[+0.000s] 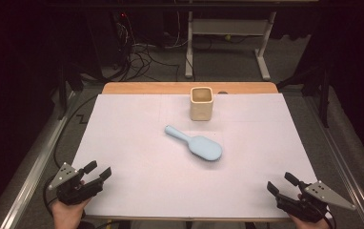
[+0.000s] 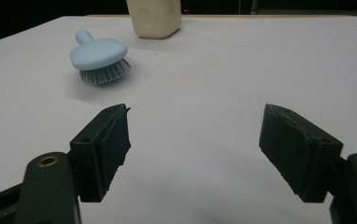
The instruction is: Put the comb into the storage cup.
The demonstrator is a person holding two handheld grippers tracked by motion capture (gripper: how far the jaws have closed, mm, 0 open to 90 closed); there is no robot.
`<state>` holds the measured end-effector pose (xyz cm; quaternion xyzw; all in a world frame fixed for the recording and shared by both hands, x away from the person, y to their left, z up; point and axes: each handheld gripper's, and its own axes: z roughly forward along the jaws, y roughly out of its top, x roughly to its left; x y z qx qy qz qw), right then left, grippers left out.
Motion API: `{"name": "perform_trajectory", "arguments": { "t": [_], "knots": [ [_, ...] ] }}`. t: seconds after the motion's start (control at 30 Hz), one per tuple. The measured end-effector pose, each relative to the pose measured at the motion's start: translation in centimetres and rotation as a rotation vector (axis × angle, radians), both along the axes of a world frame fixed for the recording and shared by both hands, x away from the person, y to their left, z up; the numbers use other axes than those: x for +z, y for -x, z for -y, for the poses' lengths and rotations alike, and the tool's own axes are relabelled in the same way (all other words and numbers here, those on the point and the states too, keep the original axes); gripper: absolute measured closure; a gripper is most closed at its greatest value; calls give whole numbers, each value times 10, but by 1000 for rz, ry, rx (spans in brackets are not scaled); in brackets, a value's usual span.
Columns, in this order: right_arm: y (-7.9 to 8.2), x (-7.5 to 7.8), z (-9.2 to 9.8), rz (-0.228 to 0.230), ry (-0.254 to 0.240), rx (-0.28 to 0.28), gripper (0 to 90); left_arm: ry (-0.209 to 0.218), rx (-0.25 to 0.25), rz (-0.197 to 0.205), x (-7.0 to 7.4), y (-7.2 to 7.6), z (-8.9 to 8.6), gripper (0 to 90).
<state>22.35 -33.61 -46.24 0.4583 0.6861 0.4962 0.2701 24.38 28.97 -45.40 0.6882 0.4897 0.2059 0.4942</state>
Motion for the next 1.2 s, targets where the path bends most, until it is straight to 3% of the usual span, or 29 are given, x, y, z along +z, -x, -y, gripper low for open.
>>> {"name": "perform_trajectory", "arguments": {
  "t": [0.23, 0.4, 1.2],
  "knots": [
    [1, 0, -1, 13, 2, -1, 264, 17, 6, 10, 2, -2, -1, 349],
    [1, 0, -1, 7, -4, -2, 264, 1, 4, 21, 4, -5, 1, 349],
    [0, 0, -1, -1, -3, -1, 267, -16, -67, 27, 16, -19, 22, 350]
  ]
}}
